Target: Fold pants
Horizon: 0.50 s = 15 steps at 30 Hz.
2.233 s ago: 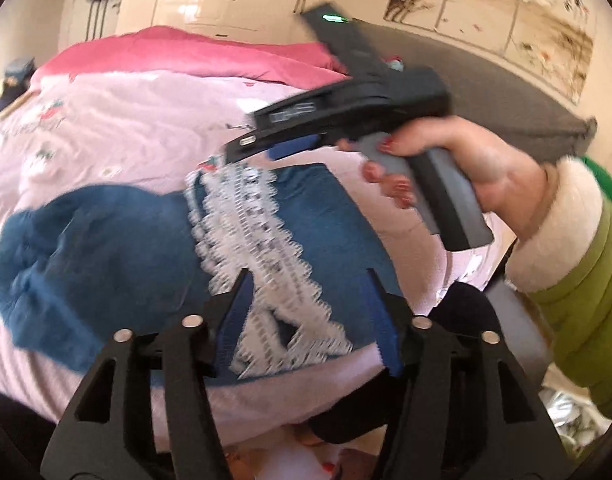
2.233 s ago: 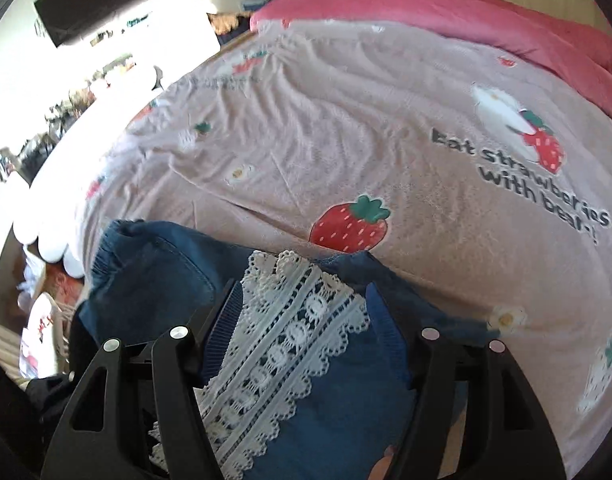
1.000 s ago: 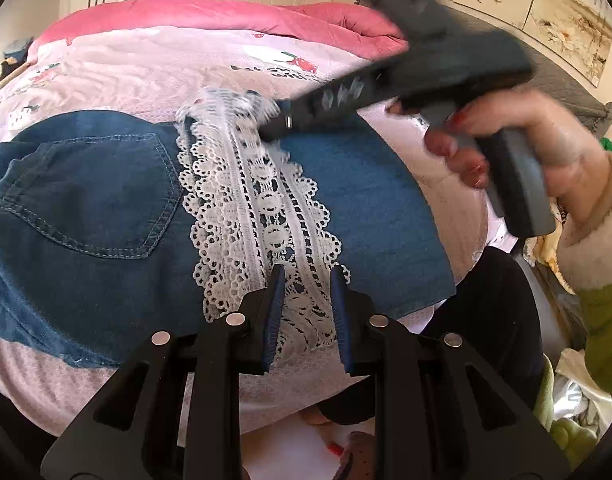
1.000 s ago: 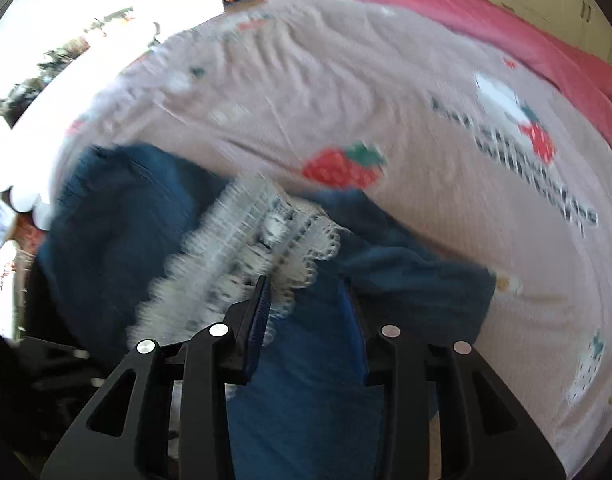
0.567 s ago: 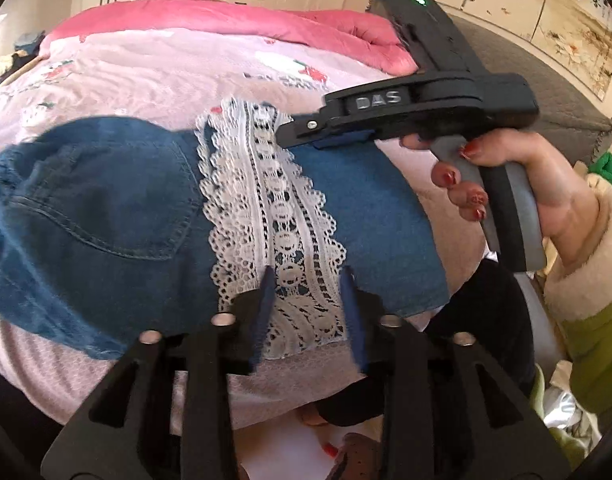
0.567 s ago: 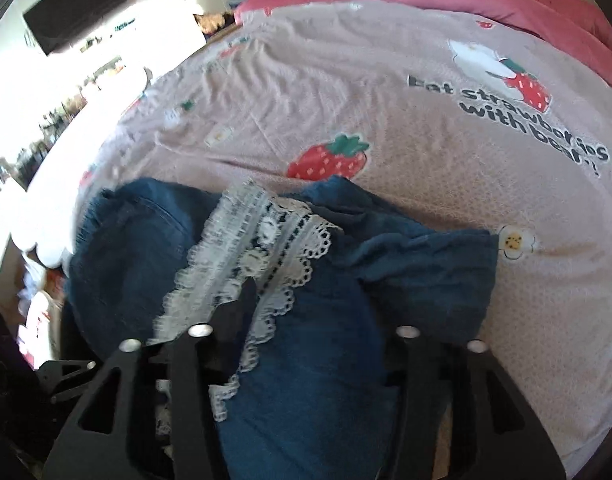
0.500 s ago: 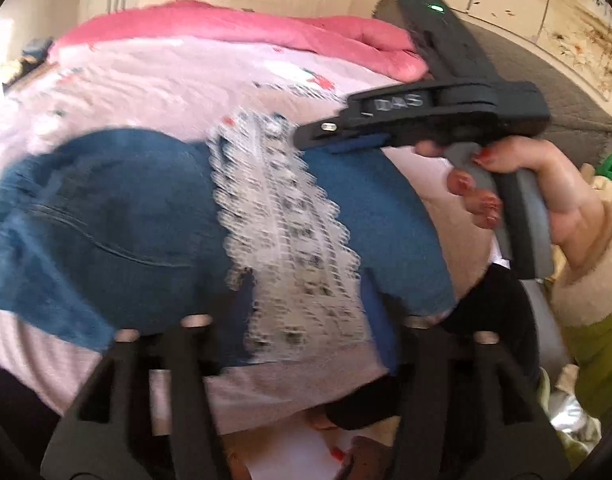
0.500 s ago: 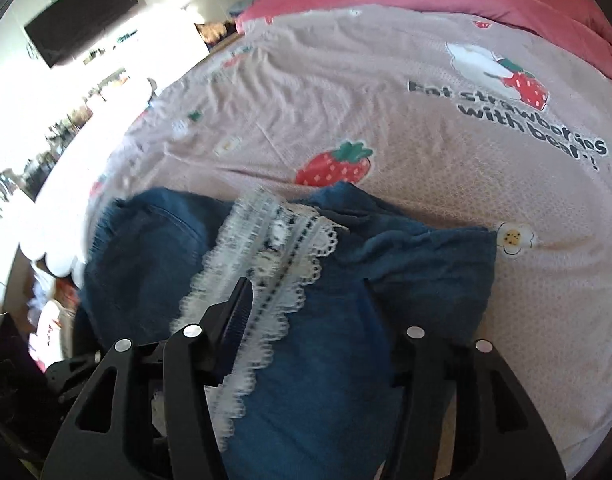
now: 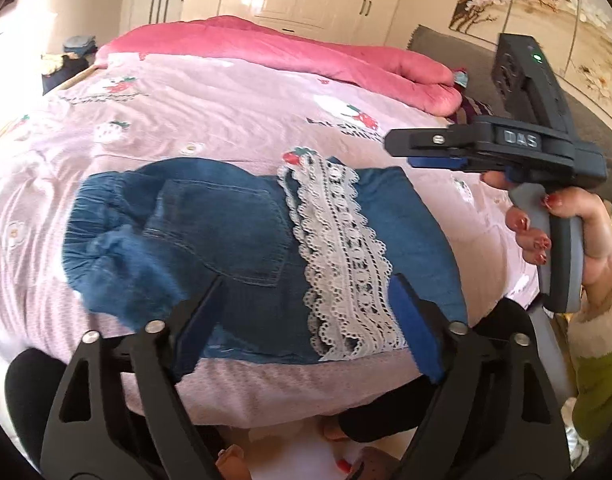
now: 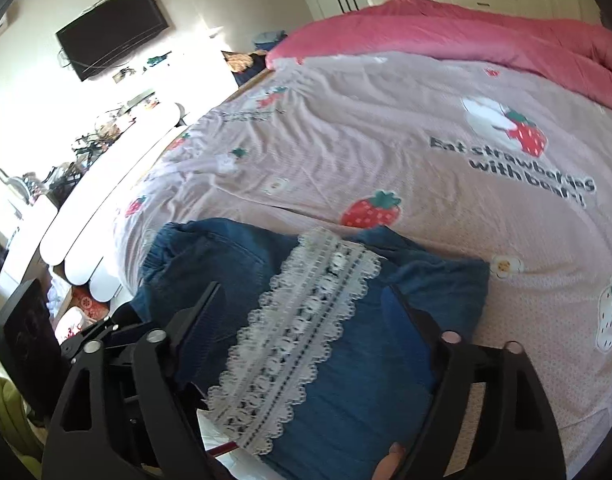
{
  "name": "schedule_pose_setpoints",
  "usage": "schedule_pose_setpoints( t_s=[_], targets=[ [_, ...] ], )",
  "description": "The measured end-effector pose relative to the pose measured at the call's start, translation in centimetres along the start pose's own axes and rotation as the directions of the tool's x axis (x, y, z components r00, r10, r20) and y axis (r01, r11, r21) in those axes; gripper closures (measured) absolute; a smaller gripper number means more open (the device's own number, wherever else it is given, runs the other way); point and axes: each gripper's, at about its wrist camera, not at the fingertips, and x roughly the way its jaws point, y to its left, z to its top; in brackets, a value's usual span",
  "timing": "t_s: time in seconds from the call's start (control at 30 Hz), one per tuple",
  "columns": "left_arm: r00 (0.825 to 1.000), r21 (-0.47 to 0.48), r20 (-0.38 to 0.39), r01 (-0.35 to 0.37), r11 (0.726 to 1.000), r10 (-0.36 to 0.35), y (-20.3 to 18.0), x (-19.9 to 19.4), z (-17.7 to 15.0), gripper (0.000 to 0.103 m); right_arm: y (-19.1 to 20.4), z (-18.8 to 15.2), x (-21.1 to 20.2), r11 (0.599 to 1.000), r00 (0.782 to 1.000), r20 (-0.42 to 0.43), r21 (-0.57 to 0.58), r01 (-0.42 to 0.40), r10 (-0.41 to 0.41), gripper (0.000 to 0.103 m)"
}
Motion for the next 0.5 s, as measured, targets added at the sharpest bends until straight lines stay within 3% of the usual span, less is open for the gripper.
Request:
schedule_pose_setpoints(
  t_s=[0.23,0.5],
  targets=[
    [0.998,-0.022,0.019,-0.053,0.998,0.053,1.3,-1.2,0.4,0.010,2.1,0.9,-0.1,0.999,1.000,0.017,-0.049,-0.005,0.006,0.010],
    [0.997,-0.054,0.016,-0.075,0.996,0.076,2.8,-1.8,0.1,0.010,3.8,2.0,1.1,0.997,1.000,0.015,-0.081,0.010,-0.009,0.005]
  ],
)
